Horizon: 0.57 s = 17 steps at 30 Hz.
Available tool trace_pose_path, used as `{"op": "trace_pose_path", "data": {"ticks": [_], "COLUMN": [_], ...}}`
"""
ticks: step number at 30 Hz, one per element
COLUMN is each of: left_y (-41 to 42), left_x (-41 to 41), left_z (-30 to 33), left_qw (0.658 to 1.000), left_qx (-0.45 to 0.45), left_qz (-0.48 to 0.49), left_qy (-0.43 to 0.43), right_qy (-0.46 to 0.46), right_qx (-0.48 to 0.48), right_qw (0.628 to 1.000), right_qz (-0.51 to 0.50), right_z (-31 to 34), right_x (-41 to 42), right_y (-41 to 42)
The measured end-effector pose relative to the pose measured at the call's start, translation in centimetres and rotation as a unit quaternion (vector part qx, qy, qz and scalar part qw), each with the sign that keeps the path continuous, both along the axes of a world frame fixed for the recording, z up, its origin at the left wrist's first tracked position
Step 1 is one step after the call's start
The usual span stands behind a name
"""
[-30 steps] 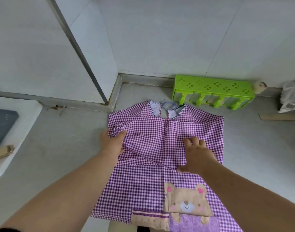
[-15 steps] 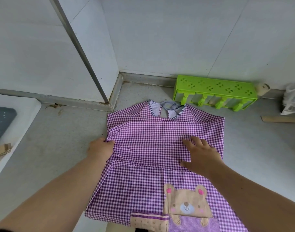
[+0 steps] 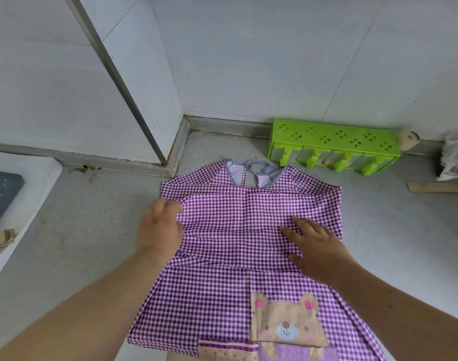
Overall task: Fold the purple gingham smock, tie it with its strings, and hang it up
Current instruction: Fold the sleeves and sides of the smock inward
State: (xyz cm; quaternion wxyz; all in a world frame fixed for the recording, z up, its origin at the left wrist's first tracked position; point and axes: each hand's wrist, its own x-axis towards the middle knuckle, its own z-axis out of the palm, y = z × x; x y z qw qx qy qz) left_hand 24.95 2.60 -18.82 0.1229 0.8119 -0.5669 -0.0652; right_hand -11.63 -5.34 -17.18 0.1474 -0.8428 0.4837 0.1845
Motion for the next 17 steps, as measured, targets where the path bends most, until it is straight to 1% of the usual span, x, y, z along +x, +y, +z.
{"op": "trace_pose_path", "data": {"ticks": [1, 2, 3, 5, 7, 11, 17], "left_y": [0.2, 0.4, 0.5, 0.7, 1.1, 0.7, -2.2], "left_x": [-0.5, -1.1, -1.6, -2.4, -2.8, -2.4, -2.2], "left_z": [0.1, 0.2, -0.1, -0.7, -1.4, -2.2, -2.9], "left_qw": [0.994, 0.985, 0.976, 0.957, 0.937, 0.927, 0.929], "left_qx": [0.009, 0.058, 0.128, 0.249, 0.312, 0.34, 0.328], "left_qz": [-0.103, -0.161, -0.174, -0.149, -0.152, -0.154, -0.167], "left_qy": [-0.032, -0.035, -0.028, -0.024, -0.04, -0.038, -0.044], "right_qy": [0.003, 0.007, 0.01, 0.011, 0.01, 0.001, 0.002], "right_qx": [0.012, 0.021, 0.028, 0.041, 0.048, 0.056, 0.059], "right_qw": [1.0, 1.0, 1.0, 0.999, 0.999, 0.998, 0.998], "right_qz": [0.001, 0.001, 0.0, -0.001, -0.001, -0.008, -0.023], "right_z": [-0.2, -0.3, -0.4, -0.7, -0.7, -0.9, -1.2], "right_x": [-0.1, -0.2, -0.3, -0.5, -0.6, -0.8, -0.9], "right_y": [0.0, 0.1, 0.1, 0.2, 0.2, -0.6, -3.1]}}
